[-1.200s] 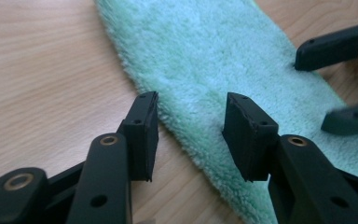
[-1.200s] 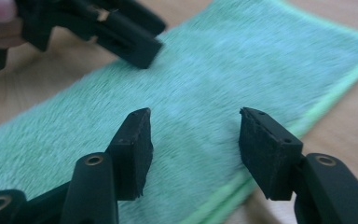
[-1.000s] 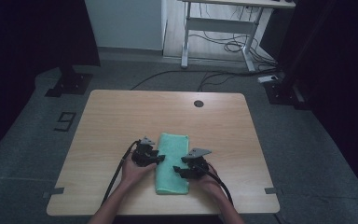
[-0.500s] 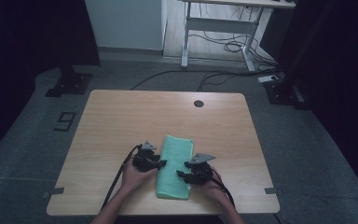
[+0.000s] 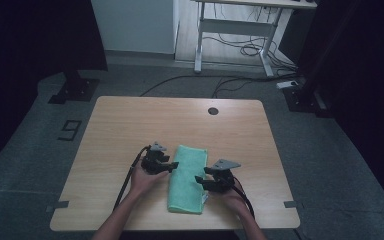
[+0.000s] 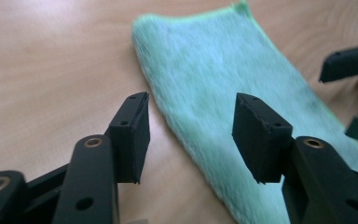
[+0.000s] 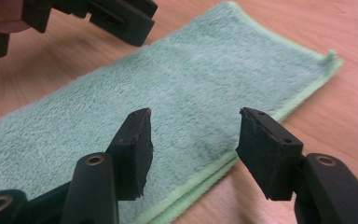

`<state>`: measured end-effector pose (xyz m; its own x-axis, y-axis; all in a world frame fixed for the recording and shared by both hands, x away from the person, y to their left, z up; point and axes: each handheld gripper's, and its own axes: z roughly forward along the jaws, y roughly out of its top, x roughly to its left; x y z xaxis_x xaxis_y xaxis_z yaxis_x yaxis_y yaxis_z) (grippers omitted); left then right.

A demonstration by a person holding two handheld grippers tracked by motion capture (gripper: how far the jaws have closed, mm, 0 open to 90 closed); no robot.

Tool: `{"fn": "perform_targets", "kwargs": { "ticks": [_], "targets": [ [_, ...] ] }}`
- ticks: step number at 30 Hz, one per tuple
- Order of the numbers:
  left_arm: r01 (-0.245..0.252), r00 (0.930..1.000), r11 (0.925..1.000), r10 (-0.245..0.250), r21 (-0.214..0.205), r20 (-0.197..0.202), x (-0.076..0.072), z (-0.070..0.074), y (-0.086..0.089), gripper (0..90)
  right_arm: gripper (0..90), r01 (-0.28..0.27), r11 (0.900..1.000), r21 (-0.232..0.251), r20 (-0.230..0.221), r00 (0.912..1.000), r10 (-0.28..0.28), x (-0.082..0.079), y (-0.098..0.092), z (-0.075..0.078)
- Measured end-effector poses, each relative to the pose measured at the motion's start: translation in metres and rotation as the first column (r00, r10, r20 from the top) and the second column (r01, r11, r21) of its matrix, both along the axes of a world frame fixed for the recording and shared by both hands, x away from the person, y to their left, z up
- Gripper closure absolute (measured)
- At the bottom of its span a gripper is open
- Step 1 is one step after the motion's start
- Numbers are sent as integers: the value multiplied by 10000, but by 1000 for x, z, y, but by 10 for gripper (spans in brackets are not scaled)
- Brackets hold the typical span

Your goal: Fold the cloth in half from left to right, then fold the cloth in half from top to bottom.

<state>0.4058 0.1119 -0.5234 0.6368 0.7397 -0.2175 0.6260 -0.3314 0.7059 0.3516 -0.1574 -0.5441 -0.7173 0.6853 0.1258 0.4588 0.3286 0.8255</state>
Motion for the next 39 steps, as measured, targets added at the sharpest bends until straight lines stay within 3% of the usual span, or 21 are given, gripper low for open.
{"fn": "perform_targets", "kwargs": {
  "ticks": [11,19,23,29,32,39],
  "targets": [
    [-120,9998,9997,124,222,-168,39,1,-15,432,446,169,9998,51,96,9998,-170,6,-5,4],
    [-228,9991,9990,241,382,-351,56,-6,-23,462,448,332,9994,85,151,9993,-333,6,-12,7],
    [-151,9985,9989,174,441,-523,58,-11,-23,515,451,481,9987,153,210,9986,-484,8,-16,9],
    [-211,9989,9983,233,538,-407,58,-14,-27,628,450,564,9984,41,84,9984,-564,14,-18,8],
    [-261,9984,9988,281,403,-486,59,-16,-25,697,449,602,9982,35,68,9982,-603,19,-17,10],
    [-200,9992,9994,210,298,-349,56,-17,-25,836,450,1108,9937,-172,-337,9932,-1114,53,-17,7]
  ]
}}
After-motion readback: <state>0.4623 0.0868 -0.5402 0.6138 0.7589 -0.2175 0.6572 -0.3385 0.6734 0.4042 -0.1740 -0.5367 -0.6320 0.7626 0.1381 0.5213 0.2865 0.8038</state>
